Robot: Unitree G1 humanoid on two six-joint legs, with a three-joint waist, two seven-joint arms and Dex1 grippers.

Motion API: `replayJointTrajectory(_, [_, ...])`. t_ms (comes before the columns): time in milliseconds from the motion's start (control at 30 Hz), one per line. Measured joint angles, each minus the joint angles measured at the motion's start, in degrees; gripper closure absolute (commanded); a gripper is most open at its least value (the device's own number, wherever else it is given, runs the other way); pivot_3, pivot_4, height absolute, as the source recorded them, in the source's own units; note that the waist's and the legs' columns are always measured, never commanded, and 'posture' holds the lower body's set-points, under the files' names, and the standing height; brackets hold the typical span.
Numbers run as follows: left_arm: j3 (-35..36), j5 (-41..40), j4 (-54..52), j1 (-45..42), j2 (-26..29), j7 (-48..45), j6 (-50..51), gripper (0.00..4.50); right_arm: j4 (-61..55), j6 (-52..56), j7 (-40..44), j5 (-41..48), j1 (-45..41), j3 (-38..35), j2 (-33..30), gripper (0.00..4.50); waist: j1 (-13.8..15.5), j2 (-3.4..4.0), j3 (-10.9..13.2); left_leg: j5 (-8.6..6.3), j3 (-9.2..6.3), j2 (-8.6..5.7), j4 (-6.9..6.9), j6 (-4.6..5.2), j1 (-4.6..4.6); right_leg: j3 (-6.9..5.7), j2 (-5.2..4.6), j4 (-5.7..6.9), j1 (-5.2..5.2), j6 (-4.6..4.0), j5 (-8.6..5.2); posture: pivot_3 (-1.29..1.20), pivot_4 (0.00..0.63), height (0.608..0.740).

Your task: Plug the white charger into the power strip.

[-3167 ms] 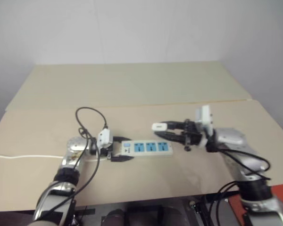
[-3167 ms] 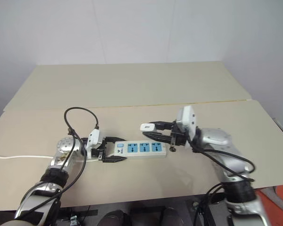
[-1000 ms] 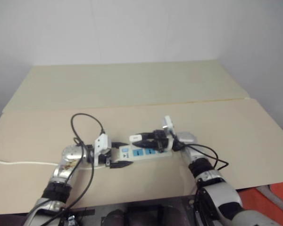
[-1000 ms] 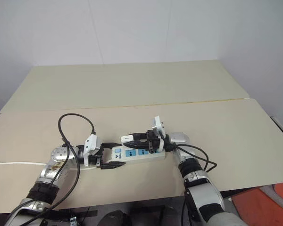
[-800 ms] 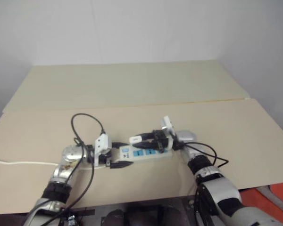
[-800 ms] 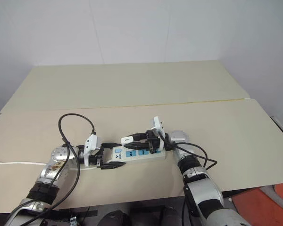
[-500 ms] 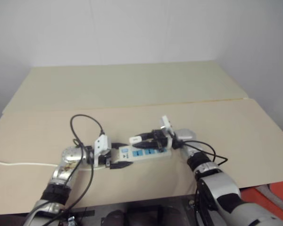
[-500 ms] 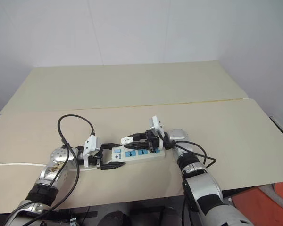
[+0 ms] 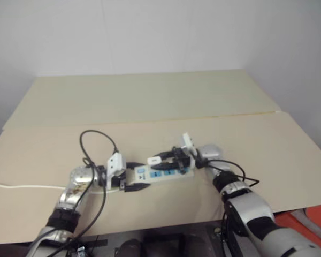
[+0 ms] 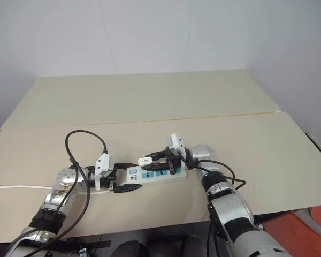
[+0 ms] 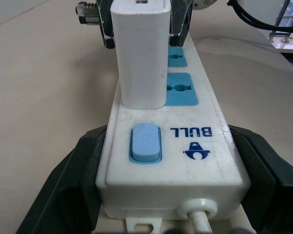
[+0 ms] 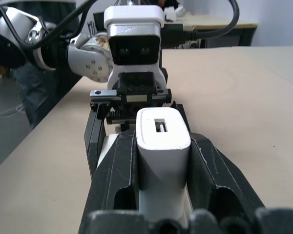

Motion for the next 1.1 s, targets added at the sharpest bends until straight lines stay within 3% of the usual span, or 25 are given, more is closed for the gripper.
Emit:
replayJointTrajectory(333, [0.03,0.03,0.01,0.06,0.03,0.21,0.06,1.21,0.73,-2.07,-0.01,-0.43,-0.17,0.15,-0.12,3.41,-0.01,0.02,-0.02,0.00,0.01,0.01,-0.03,-0.03,0.08,0.06,-0.06,0.00,-0.02,-0.07,-0.01,0.00,0.150,0.740])
replayJointTrajectory(667, [0.39,-1.03,-0.85,1.20,1.13,-0.45,-0.08,1.21,2.56,-4.86,-0.33,-2.52,-0.25,-3.74,-5.15,0.02,-0.22,-0.03,-0.07,0.05,0.06,0.00,-0.58,-0.14,0.15,0.03,-0.08,-0.02,-0.08,-0.17,-0.07,0.00,0.150,0.740])
replayJointTrajectory(1100, [0.12,-1.19,-1.23,1.10,1.01,-0.47,0.13,1.21,-3.23,-5.50,-0.34,1.86,2.37,0.59,-8.54,0.02,-0.08,0.01,0.02,0.08,0.07,-0.01,-0.73,-0.17,0.09,-0.04,-0.06,-0.10,-0.15,-0.20,-0.10,0.00,0.150,0.740])
